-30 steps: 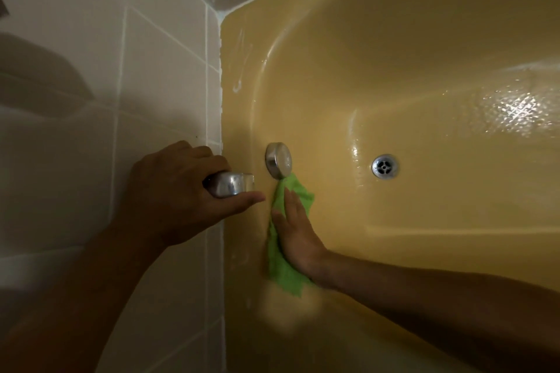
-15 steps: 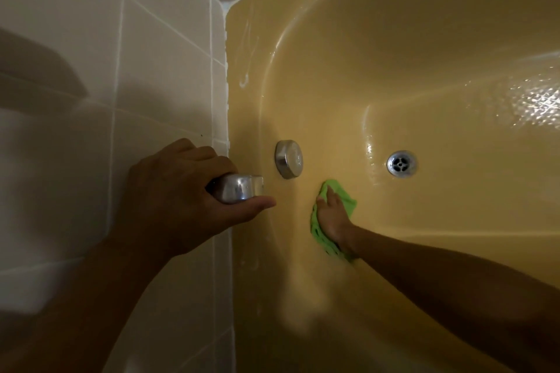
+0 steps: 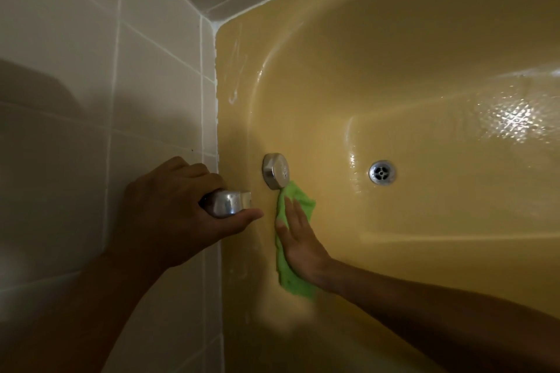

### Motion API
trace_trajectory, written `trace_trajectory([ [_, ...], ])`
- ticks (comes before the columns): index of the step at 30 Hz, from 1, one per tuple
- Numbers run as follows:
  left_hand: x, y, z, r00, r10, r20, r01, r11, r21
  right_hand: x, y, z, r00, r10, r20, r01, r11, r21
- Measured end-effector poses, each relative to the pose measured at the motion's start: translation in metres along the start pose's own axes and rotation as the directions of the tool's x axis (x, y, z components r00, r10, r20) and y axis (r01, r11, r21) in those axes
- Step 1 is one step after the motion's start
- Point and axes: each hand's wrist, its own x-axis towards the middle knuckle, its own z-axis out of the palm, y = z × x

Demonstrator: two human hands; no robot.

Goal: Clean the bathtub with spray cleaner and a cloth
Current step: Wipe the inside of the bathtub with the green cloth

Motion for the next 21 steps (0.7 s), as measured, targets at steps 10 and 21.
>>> trace_trajectory([
  [10,0.002,-0.001,-0.002,0.999,-0.002,0.034,0.002,1.0,0.013,0.009,0.09,-0.025,0.965,0.229,0.129,-0.206,0.963,-0.172],
  [21,0.009,0.004,-0.009,0.967,-0.201,0.157,0.226,0.96,-0.163,0.129,0.098,-0.021,0.94,0.312,-0.14,-0.321,0.946,-0.05],
])
